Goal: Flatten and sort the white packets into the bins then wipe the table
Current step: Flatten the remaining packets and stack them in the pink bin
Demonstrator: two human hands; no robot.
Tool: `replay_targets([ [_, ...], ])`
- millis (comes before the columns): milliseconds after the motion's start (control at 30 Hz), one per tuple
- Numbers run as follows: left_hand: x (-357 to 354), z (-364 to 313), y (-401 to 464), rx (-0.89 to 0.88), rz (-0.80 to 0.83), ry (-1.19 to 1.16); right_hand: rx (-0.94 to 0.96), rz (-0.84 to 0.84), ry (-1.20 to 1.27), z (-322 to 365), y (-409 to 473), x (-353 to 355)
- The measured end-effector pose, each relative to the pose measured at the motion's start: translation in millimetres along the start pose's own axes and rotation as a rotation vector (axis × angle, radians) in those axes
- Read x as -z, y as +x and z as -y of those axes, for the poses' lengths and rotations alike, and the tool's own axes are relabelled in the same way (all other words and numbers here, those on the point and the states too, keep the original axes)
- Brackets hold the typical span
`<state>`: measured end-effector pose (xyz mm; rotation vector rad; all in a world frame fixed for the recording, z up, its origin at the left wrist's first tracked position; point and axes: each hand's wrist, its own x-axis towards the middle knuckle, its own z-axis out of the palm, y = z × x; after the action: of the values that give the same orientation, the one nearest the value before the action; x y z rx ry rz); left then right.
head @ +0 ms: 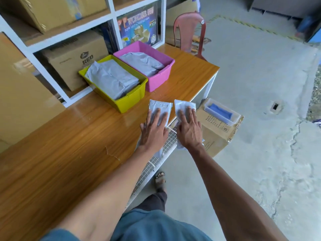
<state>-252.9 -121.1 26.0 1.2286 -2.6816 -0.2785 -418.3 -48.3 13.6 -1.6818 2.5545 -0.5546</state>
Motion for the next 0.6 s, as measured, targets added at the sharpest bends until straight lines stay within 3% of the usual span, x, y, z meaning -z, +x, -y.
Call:
replay_targets([
  [367,4,-20,201,0.041,-0.131,-0.01,0.056,-0.025,0.021,-60,177,19],
  [600,27,1,299,0.223,-0.247,-0.037,0.193,-0.021,0.042,-51,299,29],
])
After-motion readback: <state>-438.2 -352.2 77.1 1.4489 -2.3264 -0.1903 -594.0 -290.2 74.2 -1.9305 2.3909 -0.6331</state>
